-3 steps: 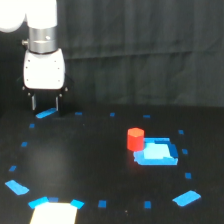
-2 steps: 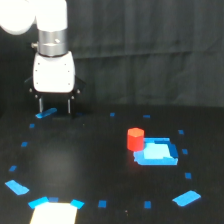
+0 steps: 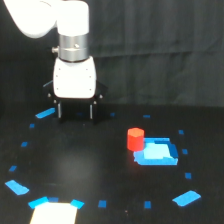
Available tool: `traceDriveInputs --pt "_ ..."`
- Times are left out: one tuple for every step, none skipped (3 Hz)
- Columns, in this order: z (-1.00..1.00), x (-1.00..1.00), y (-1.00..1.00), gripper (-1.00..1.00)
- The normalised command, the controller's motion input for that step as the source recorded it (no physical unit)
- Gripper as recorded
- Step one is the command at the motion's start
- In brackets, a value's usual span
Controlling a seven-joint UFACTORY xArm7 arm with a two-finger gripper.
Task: Pick up the red object from the table
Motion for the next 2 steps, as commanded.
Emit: traceDriveInputs --pt "-0.43 1.00 -0.47 1.00" --pt "-0.30 1.00 -0.98 1.00"
